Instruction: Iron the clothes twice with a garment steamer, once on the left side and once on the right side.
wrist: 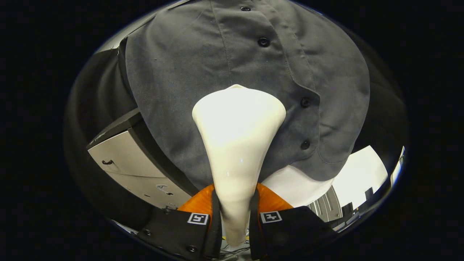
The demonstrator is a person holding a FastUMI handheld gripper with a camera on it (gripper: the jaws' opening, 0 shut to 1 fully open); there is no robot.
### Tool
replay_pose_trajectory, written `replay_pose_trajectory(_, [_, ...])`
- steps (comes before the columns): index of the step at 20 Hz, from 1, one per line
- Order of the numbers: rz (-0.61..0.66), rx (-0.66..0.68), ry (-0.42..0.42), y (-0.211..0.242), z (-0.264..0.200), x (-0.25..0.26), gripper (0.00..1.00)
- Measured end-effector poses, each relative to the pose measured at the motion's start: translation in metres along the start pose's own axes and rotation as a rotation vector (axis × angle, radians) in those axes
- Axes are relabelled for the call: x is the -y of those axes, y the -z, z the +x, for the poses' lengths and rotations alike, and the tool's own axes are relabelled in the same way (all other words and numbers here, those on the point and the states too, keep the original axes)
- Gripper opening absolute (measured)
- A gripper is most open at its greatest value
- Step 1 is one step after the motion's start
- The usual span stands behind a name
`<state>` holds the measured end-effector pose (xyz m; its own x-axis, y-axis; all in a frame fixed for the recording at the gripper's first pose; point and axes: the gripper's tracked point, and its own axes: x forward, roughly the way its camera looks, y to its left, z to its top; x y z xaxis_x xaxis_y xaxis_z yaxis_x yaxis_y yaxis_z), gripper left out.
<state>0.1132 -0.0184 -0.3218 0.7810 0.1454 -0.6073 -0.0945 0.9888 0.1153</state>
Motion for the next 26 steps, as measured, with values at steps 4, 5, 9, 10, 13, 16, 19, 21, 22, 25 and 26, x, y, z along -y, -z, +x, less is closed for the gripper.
replay_pose_trajectory(4, [0.022, 0.028, -0.012, -0.011, -0.018, -0.004, 0.38])
replay_pose_trajectory(5, [0.022, 0.036, -0.016, -0.015, -0.025, -0.003, 0.38])
replay_pose_trajectory(9, [0.015, 0.081, -0.033, -0.040, -0.051, -0.002, 0.38])
replay_pose_trajectory(10, [0.014, 0.093, -0.032, -0.048, -0.055, -0.001, 0.38])
replay_pose_trajectory(13, [0.023, 0.121, -0.029, -0.069, -0.075, 0.005, 0.38])
replay_pose_trajectory(16, [0.031, 0.162, -0.024, -0.100, -0.099, 0.013, 0.38])
replay_pose_trajectory(19, [0.011, 0.210, -0.022, -0.130, -0.120, 0.018, 0.38])
replay_pose_trajectory(21, [0.003, 0.246, -0.025, -0.152, -0.134, 0.018, 0.38])
replay_pose_trajectory(22, [0.000, 0.260, -0.028, -0.162, -0.140, 0.017, 0.38])
replay_pose_trajectory(25, [-0.013, 0.308, -0.034, -0.192, -0.156, 0.020, 0.38])
replay_pose_trajectory(26, [-0.020, 0.323, -0.035, -0.202, -0.161, 0.021, 0.38])
